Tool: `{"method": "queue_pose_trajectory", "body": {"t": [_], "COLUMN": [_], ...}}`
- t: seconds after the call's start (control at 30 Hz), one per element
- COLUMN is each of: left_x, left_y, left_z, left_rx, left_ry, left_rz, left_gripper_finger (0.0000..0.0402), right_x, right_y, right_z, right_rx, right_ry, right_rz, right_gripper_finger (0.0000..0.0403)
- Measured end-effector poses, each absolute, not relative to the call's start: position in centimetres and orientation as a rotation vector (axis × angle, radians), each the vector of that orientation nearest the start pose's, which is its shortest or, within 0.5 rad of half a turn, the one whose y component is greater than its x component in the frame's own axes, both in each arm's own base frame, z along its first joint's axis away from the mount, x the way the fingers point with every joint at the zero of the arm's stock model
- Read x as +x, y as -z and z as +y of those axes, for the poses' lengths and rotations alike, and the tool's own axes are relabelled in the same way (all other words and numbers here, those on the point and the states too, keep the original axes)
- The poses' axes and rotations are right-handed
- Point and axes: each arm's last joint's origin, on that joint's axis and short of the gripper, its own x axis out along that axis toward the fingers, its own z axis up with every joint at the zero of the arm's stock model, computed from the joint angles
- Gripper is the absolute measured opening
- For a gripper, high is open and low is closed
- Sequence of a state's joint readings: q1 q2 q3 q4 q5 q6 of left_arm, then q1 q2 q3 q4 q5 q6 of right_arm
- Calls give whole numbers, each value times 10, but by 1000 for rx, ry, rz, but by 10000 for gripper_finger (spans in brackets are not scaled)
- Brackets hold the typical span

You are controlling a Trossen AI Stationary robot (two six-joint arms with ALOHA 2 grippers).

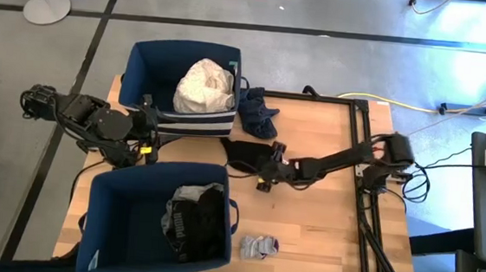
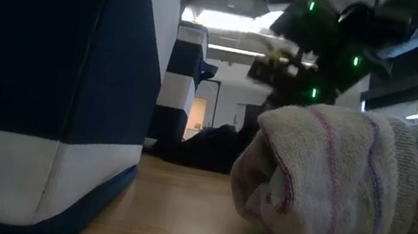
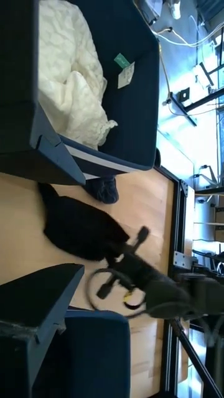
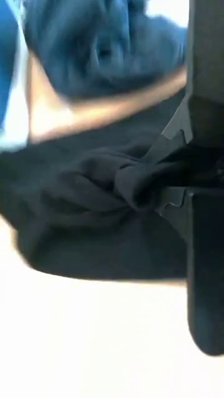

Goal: Sort clothes
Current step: Put the black shorts into the bottom blue laundry organizer

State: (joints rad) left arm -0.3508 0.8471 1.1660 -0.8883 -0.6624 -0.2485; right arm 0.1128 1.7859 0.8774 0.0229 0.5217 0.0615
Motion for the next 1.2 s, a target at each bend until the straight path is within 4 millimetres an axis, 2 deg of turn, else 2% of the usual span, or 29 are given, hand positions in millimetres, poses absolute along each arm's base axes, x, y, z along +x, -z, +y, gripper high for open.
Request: {"method": "queue_pose_trajectory", "body": {"t": [0.27,0.6,0.8,0.97,1.2], "left_x": [133,133,135,140,149], "left_y": [-386,-386,-385,-368,-353], "left_z": [-30,-30,-30,-33,-37], "left_rx": [48,35,26,28,26], "left_ry": [-359,-362,-360,-349,-306], "left_rz": [459,457,441,441,436], "left_gripper_finger": [208,208,208,208,208], "right_x": [313,294,303,310,315], "right_y": [-183,-253,-308,-351,-392], "right_z": [19,16,17,18,24], "right_rx": [-240,-259,-360,-416,-406], "right_ry": [454,463,460,441,281], "right_rz": [785,574,449,325,99], "right_gripper_finger": [17,17,17,17,18]}}
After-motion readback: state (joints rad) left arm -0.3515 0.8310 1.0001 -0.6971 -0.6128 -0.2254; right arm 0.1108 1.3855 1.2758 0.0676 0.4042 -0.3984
